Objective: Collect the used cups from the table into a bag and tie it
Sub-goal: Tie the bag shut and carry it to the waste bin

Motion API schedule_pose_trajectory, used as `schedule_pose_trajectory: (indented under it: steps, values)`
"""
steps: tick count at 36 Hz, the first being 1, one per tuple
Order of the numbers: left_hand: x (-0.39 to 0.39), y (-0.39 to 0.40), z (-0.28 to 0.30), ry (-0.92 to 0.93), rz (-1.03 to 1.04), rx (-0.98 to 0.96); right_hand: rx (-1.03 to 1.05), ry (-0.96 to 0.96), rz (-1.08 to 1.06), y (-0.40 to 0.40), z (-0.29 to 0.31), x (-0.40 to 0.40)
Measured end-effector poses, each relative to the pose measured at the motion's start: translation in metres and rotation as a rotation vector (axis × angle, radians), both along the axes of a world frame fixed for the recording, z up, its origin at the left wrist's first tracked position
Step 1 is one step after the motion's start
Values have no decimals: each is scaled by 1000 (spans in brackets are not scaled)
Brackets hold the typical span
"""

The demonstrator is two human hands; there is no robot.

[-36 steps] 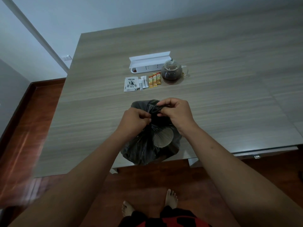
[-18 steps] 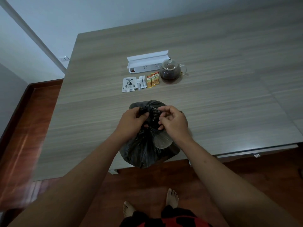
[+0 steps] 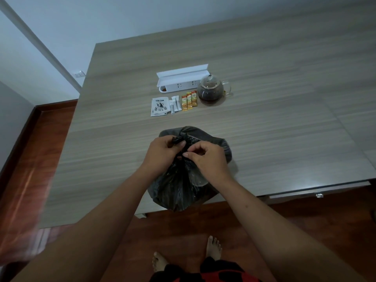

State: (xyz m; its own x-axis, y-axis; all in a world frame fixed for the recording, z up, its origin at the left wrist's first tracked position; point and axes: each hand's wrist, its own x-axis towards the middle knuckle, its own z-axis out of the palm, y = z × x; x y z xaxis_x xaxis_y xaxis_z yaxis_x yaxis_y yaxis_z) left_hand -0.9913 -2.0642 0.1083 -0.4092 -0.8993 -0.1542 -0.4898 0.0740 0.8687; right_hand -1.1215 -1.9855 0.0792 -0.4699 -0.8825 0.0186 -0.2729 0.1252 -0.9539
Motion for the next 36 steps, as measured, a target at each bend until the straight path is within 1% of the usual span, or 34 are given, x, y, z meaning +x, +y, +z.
schedule_pose_trajectory:
  steps: [2, 6, 9, 11, 13, 15, 17, 20, 23, 25, 27, 32, 36]
  values:
    - [-1, 1, 1, -2, 30, -4, -54, 67, 0, 1, 0, 2]
    - [-4, 2, 2, -14, 84, -27, -145, 273, 58, 1, -1, 10]
    - [-5, 2, 2, -65, 108, -56, -136, 389, 118, 2, -2, 14]
    - [-2, 1, 3, -60, 106, -28, -117, 455, 153, 2, -3, 15]
    - [1, 1, 6, -45, 49, -7, -86, 488, 183, 0, -3, 14]
    - [5, 1, 8, -46, -42, -36, -48, 514, 202, -2, -3, 12]
    - [6, 1, 9, -85, -97, -80, -12, 524, 220, -5, -3, 9]
    - [4, 3, 11, -165, -82, -230, 27, 529, 246, -8, -2, 7]
    - [2, 5, 13, -152, -46, -325, 60, 528, 261, -11, -1, 4]
    - [1, 6, 13, -137, -44, -342, 81, 496, 273, -12, 0, 1]
    - [1, 7, 12, -131, -50, -355, 107, 418, 288, -14, 1, -1]
    - [5, 9, 8, -65, -43, -449, 294, 80, 344, -24, 11, -8]
    - [8, 16, -3, -102, 12, -523, 399, -265, 367, -23, 19, -14]
